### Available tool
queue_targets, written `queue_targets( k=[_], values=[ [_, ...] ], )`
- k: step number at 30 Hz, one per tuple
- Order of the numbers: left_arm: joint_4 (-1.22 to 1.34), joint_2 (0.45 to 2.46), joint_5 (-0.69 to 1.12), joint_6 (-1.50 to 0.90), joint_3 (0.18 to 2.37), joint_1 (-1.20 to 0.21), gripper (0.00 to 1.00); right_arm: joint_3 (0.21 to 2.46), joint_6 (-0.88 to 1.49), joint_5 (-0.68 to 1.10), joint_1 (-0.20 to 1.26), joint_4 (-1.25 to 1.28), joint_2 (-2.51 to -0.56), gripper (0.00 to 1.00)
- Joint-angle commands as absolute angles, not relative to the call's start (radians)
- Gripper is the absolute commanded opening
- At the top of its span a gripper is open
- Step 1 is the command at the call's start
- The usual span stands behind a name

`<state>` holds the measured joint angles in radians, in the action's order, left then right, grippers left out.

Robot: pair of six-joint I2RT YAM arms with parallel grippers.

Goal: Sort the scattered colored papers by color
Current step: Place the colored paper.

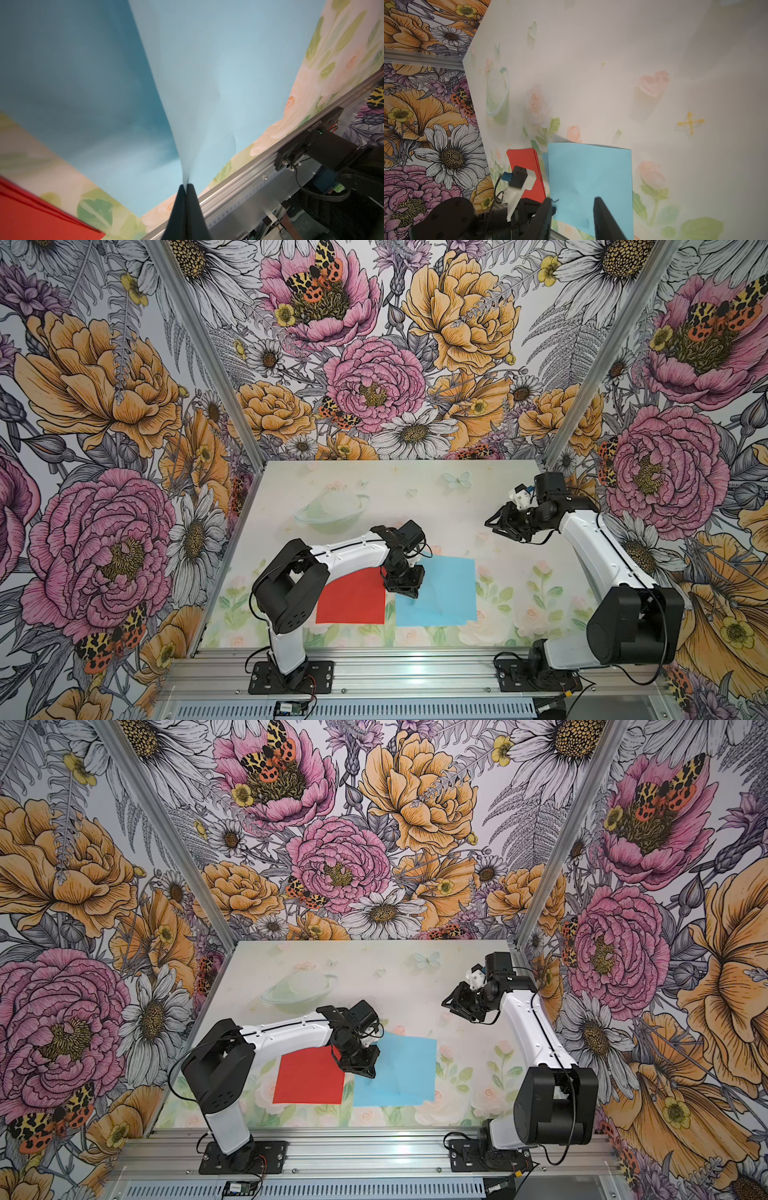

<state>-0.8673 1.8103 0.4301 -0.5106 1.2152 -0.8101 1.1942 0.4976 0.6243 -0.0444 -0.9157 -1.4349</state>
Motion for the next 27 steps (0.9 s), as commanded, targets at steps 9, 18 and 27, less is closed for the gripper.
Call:
queue_targets(
  k=[9,18,27],
  values=[
    [-0.975,1.740,0.348,-0.500,1.227,-0.794,0.00,0.981,0.598,0.661,0.027,-0.760,-1.318,0.35],
    [-0.974,1.726,0.295,-0.633,1.220,-0.840,0.00,0.954,0.631,0.602,0.151,-0.701,-1.354,0.33],
    [-0.971,1.750,0.241,-0.759,1.212,-0.910,0.00,0.908,0.602,0.559,0.190,-0.641,-1.431,0.24]
  ],
)
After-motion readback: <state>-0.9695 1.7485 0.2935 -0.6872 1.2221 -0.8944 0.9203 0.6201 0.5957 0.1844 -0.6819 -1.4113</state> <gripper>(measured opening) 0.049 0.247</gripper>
